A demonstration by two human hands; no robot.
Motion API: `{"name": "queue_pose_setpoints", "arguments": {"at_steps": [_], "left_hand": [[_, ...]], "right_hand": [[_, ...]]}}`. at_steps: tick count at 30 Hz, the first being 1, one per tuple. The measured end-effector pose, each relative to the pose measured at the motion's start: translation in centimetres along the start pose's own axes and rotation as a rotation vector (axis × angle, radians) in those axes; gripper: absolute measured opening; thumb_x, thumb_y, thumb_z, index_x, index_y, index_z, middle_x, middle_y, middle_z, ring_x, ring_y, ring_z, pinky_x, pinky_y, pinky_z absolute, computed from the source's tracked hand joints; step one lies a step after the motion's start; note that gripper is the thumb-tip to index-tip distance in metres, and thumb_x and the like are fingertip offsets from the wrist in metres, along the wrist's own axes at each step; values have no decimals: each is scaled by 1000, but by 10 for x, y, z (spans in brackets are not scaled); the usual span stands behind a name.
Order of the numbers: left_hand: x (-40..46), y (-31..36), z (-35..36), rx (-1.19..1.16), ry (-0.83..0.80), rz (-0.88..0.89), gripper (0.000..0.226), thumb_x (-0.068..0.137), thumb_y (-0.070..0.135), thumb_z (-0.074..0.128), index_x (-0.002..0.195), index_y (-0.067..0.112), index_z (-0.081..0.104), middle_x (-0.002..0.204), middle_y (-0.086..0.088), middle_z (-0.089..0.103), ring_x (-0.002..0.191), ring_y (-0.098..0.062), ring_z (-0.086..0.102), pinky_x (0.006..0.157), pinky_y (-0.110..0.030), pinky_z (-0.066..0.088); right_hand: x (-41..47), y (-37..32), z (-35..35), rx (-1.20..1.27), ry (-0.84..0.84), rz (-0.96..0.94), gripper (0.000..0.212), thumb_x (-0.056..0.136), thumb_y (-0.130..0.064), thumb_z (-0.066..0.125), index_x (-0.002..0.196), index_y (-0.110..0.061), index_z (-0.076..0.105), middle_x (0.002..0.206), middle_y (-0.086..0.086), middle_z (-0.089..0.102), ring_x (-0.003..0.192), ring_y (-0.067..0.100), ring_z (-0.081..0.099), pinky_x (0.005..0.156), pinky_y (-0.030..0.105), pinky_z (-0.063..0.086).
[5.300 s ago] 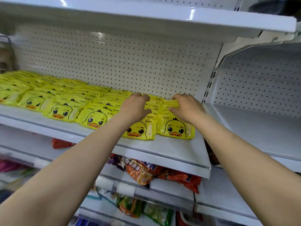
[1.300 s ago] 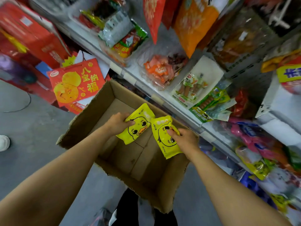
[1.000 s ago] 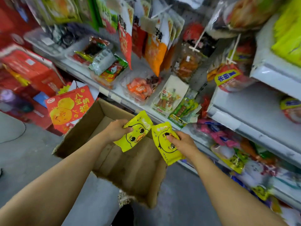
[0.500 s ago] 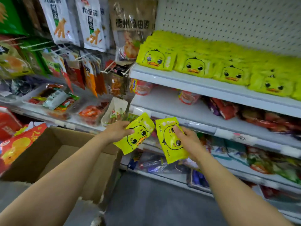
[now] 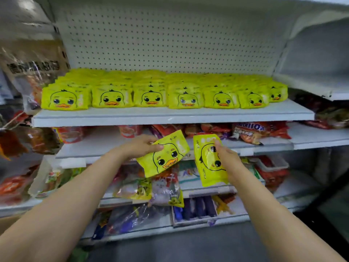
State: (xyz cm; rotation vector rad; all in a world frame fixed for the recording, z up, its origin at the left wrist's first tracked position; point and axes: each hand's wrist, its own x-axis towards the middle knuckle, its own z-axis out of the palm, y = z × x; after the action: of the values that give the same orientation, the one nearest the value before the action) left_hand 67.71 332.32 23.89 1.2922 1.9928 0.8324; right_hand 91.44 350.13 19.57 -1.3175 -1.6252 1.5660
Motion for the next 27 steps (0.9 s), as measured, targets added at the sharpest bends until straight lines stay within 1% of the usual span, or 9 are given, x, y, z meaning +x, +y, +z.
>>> {"name": "queue_pose_setpoints", "arguments": {"at_steps": [2, 5, 7, 9, 11, 15, 18, 23, 27], "left_hand": [[28, 31, 12, 18, -14, 47, 21, 92, 38, 62, 104, 22, 65, 101, 10, 68, 91, -5, 62, 82, -25, 49], [75, 71, 34, 22, -41, 102, 37, 89, 50, 61, 112, 22, 66, 109, 10, 68, 99, -6, 62, 89, -31, 48], [109, 94, 50, 23, -79, 148, 31, 92, 48, 56, 107, 22, 66, 99, 15, 67, 86, 5, 61, 75, -23, 47], [143, 119, 67, 33, -91, 199, 36, 91, 50, 56, 104, 19, 68, 94, 13, 68, 79, 8, 61, 73, -25, 49], [179, 146, 83, 29, -108, 247, 57, 79, 68, 58, 106, 19, 70, 107, 8, 69, 101, -6, 63, 94, -36, 48], [240, 199, 110, -37, -169, 187, 83, 63, 73, 66, 123, 16, 60, 126, 10, 54, 124, -16, 48, 97, -30, 36], [276, 233, 123, -150, -259, 119, 122, 42, 67, 83, 143, 13, 41, 140, 10, 41, 136, -15, 36, 109, -29, 28], [311, 274, 144, -11, -283, 123, 97, 61, 48, 87, 141, 13, 45, 142, 6, 46, 134, -15, 41, 116, -37, 29], [326, 301, 162, 16, -210, 104, 55, 73, 26, 83, 121, 14, 60, 116, 13, 55, 121, -8, 44, 103, -27, 30]], "right_hand": [[11, -10, -32, 66, 79, -36, 67, 90, -61, 54, 136, -13, 55, 141, 6, 53, 126, 26, 51, 97, 34, 39], [31, -28, -84, 98, 138, -77, 67, 93, -55, 55, 144, -13, 45, 150, 4, 43, 136, 26, 42, 108, 41, 34], [52, -38, -121, 56, 146, -32, 79, 87, -60, 60, 147, -14, 39, 153, 5, 39, 137, 29, 40, 107, 44, 34], [72, -51, -159, 21, 118, 47, 98, 65, -68, 77, 142, -16, 45, 143, 6, 48, 130, 31, 48, 104, 46, 41], [101, -61, -200, 4, 94, 132, 108, 35, -61, 90, 128, -18, 56, 129, 8, 60, 116, 33, 59, 96, 57, 49], [156, -76, -271, 52, 46, 161, 87, 33, -18, 91, 115, -5, 65, 115, 23, 68, 95, 40, 70, 83, 67, 51], [175, -96, -309, 104, 63, 62, 54, 63, 3, 81, 115, 0, 65, 105, 24, 71, 92, 40, 71, 80, 63, 54], [216, -112, -361, 9, 78, -120, 41, 68, 6, 80, 105, -8, 70, 96, 14, 75, 87, 32, 72, 81, 52, 58], [256, -131, -392, -155, 88, -238, 50, 62, -2, 88, 107, -9, 68, 97, 12, 75, 86, 30, 72, 75, 44, 60]]}}
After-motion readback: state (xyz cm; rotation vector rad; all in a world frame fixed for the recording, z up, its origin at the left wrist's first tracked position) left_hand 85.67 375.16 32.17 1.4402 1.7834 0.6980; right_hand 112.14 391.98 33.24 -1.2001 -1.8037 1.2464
